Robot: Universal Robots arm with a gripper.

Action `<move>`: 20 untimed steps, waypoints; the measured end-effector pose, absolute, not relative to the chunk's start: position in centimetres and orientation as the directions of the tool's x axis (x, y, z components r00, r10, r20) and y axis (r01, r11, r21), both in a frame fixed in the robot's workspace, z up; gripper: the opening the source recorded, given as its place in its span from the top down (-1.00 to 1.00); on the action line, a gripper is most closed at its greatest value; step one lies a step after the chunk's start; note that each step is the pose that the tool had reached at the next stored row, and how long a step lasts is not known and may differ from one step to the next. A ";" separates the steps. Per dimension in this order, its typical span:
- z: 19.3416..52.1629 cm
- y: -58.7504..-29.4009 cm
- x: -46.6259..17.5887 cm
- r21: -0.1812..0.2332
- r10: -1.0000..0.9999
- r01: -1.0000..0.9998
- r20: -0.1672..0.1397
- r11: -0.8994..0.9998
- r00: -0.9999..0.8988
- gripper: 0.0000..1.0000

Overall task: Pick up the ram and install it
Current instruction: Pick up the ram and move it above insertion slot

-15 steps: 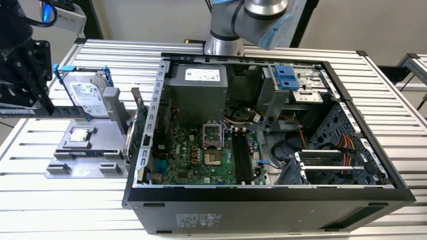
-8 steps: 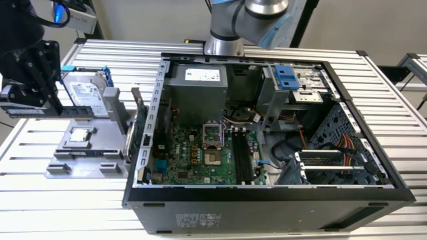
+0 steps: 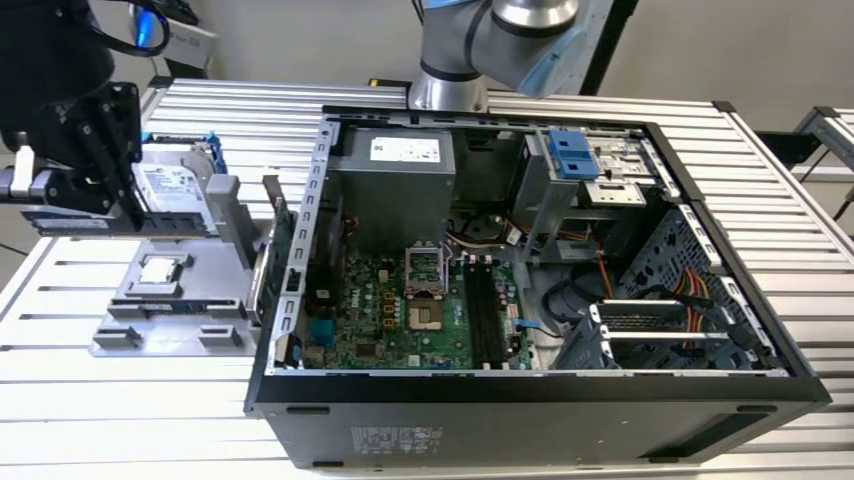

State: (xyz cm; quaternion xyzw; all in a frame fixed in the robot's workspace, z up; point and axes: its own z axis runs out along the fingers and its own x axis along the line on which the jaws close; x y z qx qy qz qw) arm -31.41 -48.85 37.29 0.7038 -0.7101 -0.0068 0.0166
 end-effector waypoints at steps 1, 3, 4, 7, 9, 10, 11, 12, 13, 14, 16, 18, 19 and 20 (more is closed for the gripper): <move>37.3 -48.9 -31.3 0.033 -1.000 -0.999 0.014 0.009 -0.009 1.00; 37.3 -48.9 -30.8 0.035 -1.000 -0.999 0.014 0.009 -0.009 1.00; 37.3 -48.9 -30.6 0.036 -1.000 -0.999 0.014 0.009 -0.009 1.00; 37.3 -48.9 -30.1 0.037 -1.000 -0.999 0.015 0.012 -0.011 1.00; 37.3 -48.9 -29.7 0.038 -1.000 -0.999 0.015 0.014 -0.014 1.00; 37.3 -48.8 -29.6 0.038 -1.000 -0.999 0.015 0.015 -0.015 1.00; 37.3 -48.8 -29.4 0.038 -1.000 -0.999 0.015 0.016 -0.015 1.00; 37.3 -48.8 -29.2 0.039 -1.000 -0.999 0.015 0.016 -0.015 1.00; 37.3 -48.8 -29.0 0.039 -1.000 -0.999 0.015 0.016 -0.015 1.00; 37.3 -48.8 -28.8 0.040 -1.000 -0.999 0.015 0.016 -0.015 1.00; 37.3 -48.8 -28.4 0.041 -1.000 -0.999 0.015 0.016 -0.015 1.00; 37.3 -48.8 -28.0 0.041 -1.000 -0.999 0.015 0.016 -0.015 1.00; 37.3 -48.8 -27.9 0.042 -1.000 -0.999 0.015 0.016 -0.015 1.00; 37.3 -48.8 -27.7 0.043 -1.000 -0.999 0.015 0.016 -0.015 1.00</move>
